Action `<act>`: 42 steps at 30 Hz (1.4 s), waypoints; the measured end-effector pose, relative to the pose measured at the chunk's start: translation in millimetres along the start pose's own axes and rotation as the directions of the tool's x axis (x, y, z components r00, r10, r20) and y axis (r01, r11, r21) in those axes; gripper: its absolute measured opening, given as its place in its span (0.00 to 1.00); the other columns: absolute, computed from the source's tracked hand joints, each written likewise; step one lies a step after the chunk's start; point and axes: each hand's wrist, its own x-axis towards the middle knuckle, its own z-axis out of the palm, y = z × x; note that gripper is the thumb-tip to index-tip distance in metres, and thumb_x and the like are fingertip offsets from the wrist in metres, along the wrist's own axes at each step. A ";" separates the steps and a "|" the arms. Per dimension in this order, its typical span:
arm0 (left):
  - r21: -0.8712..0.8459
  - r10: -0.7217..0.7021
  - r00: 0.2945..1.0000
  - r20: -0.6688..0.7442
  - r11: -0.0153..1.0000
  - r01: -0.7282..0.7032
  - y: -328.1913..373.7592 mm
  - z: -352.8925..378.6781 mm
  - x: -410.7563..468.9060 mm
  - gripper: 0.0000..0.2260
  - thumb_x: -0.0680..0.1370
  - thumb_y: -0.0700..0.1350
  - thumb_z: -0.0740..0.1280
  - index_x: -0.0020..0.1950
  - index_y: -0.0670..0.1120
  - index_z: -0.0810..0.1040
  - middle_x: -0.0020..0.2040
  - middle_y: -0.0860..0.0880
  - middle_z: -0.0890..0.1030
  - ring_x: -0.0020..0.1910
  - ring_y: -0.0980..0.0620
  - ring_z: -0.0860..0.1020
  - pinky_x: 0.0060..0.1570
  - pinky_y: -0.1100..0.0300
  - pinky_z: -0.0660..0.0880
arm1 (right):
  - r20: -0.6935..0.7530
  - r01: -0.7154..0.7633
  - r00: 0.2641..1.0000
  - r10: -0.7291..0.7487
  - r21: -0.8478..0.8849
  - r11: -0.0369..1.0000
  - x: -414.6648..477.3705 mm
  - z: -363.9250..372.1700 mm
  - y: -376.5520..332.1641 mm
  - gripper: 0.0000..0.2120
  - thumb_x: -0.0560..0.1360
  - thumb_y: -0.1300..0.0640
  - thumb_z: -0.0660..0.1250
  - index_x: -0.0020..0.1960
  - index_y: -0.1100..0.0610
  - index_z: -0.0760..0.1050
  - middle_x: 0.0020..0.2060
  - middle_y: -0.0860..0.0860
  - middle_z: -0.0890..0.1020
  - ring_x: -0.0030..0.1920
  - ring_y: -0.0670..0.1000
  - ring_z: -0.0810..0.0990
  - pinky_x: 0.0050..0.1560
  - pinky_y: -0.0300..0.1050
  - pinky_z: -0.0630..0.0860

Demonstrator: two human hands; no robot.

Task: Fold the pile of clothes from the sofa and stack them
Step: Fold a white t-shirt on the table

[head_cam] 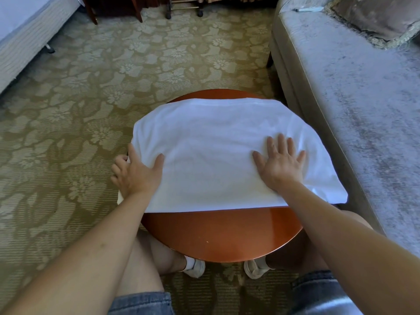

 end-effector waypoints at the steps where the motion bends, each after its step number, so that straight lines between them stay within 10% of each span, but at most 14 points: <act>1: -0.023 0.002 1.000 -0.001 1.000 -0.002 -0.8 -0.9 0.3 0.37 0.71 0.69 0.63 0.75 0.53 0.58 0.64 0.43 0.67 0.64 0.41 0.64 0.65 0.45 0.61 | -0.004 0.000 1.000 0.000 -0.003 1.000 -0.2 0.7 0.2 0.36 0.76 0.31 0.36 0.79 0.47 0.45 0.79 0.51 0.43 0.78 0.55 0.41 0.75 0.64 0.42; 11: -0.177 -0.021 0.957 0.290 0.981 0.076 3.8 -30.9 15.0 0.48 0.72 0.61 0.71 0.79 0.56 0.40 0.74 0.46 0.67 0.68 0.39 0.69 0.59 0.47 0.71 | -0.015 0.007 1.000 -0.007 -0.010 1.000 -1.0 3.2 1.4 0.36 0.76 0.30 0.36 0.79 0.47 0.44 0.79 0.50 0.42 0.78 0.55 0.41 0.75 0.64 0.42; 15: -0.285 0.170 0.930 0.325 0.956 -0.076 -2.4 -35.7 15.8 0.40 0.78 0.49 0.69 0.79 0.58 0.43 0.76 0.50 0.64 0.71 0.42 0.67 0.63 0.51 0.68 | -0.017 0.000 1.000 0.000 -0.011 1.000 -1.3 3.3 0.5 0.36 0.76 0.30 0.36 0.79 0.47 0.44 0.79 0.50 0.42 0.78 0.55 0.41 0.75 0.64 0.42; 29: 0.031 0.295 0.926 0.238 0.950 -0.310 -12.6 -20.2 4.0 0.24 0.83 0.56 0.52 0.79 0.59 0.50 0.67 0.45 0.69 0.61 0.42 0.71 0.56 0.49 0.68 | -0.093 0.129 0.987 -0.127 0.013 0.992 -3.3 4.4 1.9 0.36 0.76 0.28 0.36 0.78 0.43 0.38 0.79 0.48 0.40 0.78 0.54 0.40 0.74 0.59 0.34; 35: -0.262 0.295 0.812 0.504 0.948 -0.182 -11.0 -32.4 43.7 0.39 0.77 0.49 0.69 0.79 0.61 0.46 0.78 0.50 0.58 0.75 0.46 0.62 0.65 0.57 0.64 | 0.086 0.219 0.974 -0.211 -0.094 0.971 -1.2 -3.3 -0.8 0.36 0.74 0.29 0.34 0.78 0.43 0.39 0.78 0.48 0.39 0.78 0.53 0.36 0.75 0.61 0.39; 42: -0.496 0.335 0.766 0.549 0.868 -0.024 -31.0 -37.3 44.7 0.29 0.78 0.40 0.69 0.75 0.58 0.64 0.75 0.50 0.63 0.72 0.48 0.65 0.62 0.60 0.66 | 0.166 0.231 0.964 -0.206 -0.145 0.962 -2.5 -7.5 -16.3 0.38 0.72 0.28 0.33 0.78 0.43 0.35 0.78 0.48 0.35 0.77 0.53 0.33 0.75 0.62 0.39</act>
